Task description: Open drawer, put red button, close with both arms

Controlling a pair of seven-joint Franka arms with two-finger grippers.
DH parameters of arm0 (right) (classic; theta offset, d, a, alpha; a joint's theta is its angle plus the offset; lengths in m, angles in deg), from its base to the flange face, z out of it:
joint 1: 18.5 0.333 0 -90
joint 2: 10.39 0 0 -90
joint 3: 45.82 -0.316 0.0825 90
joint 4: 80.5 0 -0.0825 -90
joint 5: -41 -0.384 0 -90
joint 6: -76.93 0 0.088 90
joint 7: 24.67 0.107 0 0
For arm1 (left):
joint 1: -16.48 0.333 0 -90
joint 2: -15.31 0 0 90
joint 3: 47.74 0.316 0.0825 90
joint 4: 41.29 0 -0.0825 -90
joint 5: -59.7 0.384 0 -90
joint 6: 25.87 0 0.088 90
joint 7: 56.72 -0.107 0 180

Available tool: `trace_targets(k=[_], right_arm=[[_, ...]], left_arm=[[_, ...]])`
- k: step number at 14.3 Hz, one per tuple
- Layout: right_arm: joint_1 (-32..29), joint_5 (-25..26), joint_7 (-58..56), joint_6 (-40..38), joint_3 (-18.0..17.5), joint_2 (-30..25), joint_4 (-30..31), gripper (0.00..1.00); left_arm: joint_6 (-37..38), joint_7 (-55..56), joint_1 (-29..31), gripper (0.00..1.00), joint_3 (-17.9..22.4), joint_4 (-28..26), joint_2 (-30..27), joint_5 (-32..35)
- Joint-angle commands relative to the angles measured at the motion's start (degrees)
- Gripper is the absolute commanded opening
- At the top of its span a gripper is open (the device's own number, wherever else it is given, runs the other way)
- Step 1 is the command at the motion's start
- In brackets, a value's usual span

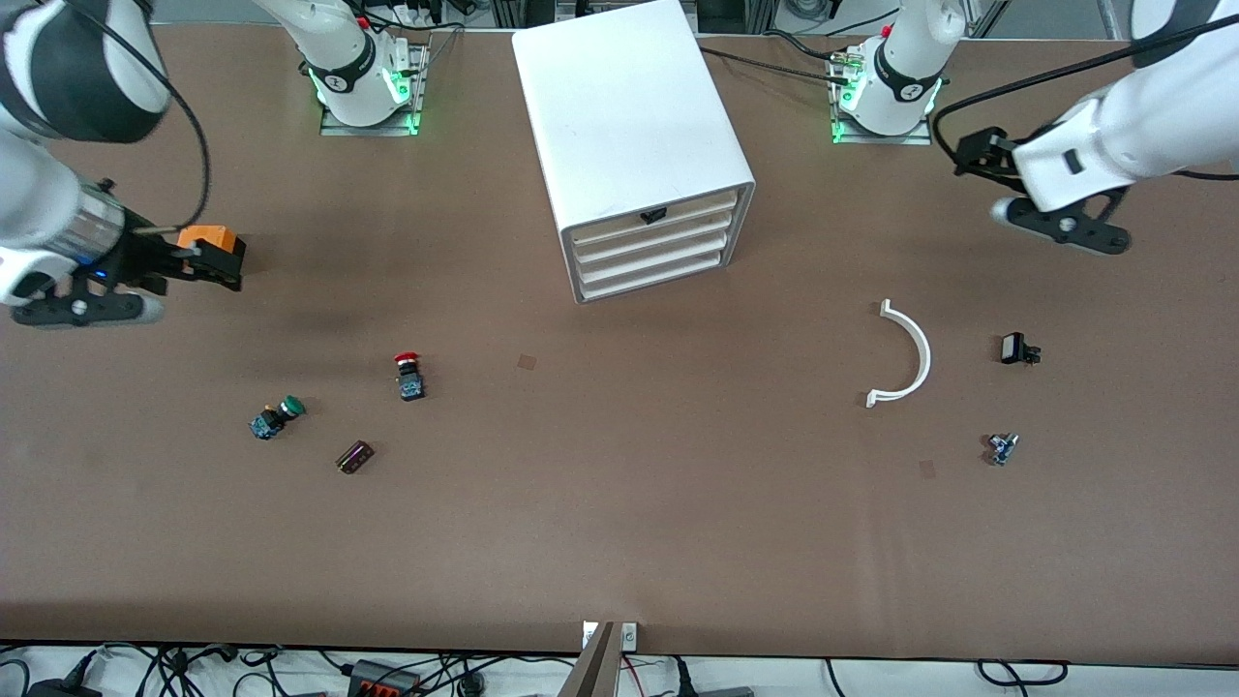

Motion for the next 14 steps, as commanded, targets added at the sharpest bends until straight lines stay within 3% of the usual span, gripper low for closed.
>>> trace_targets(k=[1,6,9,14], right_arm=[[3.2,1.7,0.5,-1.1,0.1,5.4,-5.5,1.00],[7.5,-2.3,0.4,4.5,0.0,13.4,-5.8,1.00],[9.8,-2.3,0.6,10.0,0.1,18.8,-5.8,1.00],[11.3,-2.1,-0.8,16.8,0.0,26.3,-5.7,1.00]], left_arm=[[4.4,-1.0,1.3,1.00,0.3,0.9,4.3,-6.8],[-0.9,-6.6,2.7,1.00,0.3,-0.3,11.5,-23.4],[-10.8,-11.0,1.3,1.00,-0.5,-4.3,13.9,-31.2],[-27.6,-25.3,1.2,1.00,-6.3,-11.2,21.3,-43.3]])
